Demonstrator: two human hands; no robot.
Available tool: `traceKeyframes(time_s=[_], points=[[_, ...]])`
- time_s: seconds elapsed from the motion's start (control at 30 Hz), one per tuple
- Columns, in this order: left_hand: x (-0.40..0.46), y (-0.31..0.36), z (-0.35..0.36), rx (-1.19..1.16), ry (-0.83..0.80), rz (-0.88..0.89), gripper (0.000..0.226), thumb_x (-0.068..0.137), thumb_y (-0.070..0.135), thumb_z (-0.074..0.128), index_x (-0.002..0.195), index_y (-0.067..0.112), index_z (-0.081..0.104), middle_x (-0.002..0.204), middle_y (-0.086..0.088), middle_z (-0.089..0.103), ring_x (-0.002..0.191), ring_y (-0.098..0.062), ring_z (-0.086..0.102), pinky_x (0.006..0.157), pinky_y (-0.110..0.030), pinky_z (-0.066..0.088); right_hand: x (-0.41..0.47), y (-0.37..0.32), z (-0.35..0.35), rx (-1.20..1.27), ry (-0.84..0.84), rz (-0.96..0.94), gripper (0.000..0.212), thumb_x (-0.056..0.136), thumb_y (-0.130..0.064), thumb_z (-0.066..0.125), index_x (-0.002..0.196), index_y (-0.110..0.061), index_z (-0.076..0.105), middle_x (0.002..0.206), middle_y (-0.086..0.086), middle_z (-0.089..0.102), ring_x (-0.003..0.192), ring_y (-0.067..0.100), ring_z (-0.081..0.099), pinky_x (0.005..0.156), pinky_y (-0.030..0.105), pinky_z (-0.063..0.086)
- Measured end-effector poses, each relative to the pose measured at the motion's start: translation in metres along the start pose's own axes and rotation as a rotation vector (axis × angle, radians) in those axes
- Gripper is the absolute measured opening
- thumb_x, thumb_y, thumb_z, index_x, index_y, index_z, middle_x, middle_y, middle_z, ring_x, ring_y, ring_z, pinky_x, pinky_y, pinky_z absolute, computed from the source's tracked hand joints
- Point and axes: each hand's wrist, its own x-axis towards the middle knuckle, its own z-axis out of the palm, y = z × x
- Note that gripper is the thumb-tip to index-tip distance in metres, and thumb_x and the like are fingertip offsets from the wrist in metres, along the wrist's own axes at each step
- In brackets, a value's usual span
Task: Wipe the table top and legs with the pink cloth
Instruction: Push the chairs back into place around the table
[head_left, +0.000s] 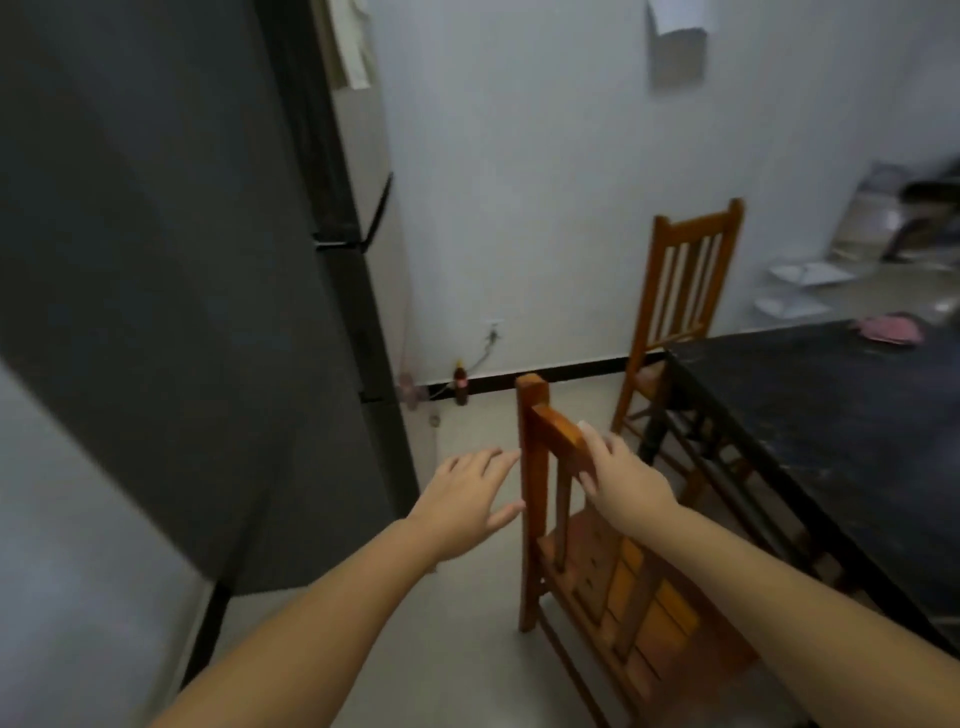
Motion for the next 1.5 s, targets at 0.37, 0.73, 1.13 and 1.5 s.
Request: traceKeyframes(time_s=[0.37,0.73,1.13,1.5], points=[[0.142,-0.001,0.022,0.159,-0.122,0.613,0.056,0.091,0.052,0.040,0.137,0.020,0.033,0.138,-0.003,0.040,0.131,-0.022,0.031,0.113,-0.040,0.012,-0.017,0.010,0.007,-0.189,-0.048,0.400,0.042,0.089,-0.060,0.039,0.110,-0.024,0.045,0.098,-0.002,0.062,0.087,0.018,0.062,0.072,0.031,0.052],[0.196,-0.015,0.032,0.164,-0.157,0.874,0.049,0.089,0.058,0.038,0.114,0.017,0.046,0.116,-0.003,0.052,0.112,-0.020,0.046,0.095,-0.034,0.034,-0.042,0.007,0.005,-0.230,-0.009,0.715,0.049,0.077,-0.076,0.040,0.085,-0.028,0.049,0.084,-0.007,0.061,0.075,0.009,0.058,0.070,0.026,0.052],[0.294,0.031,0.042,0.175,-0.192,1.077,0.050,0.089,0.058,0.037,0.115,0.017,0.046,0.120,-0.002,0.052,0.113,-0.018,0.046,0.094,-0.031,0.036,-0.004,0.064,-0.010,-0.266,0.034,0.789,0.054,0.079,-0.075,0.038,0.090,-0.024,0.053,0.082,-0.006,0.060,0.073,0.010,0.059,0.067,0.024,0.050],[0.400,0.110,0.049,0.186,-0.260,1.159,0.046,0.090,0.056,0.037,0.111,0.017,0.047,0.113,-0.001,0.053,0.104,-0.016,0.048,0.090,-0.028,0.036,0.038,0.164,-0.032,-0.272,0.057,0.887,0.056,0.078,-0.076,0.036,0.088,-0.023,0.050,0.077,-0.005,0.057,0.072,0.013,0.059,0.069,0.028,0.052]])
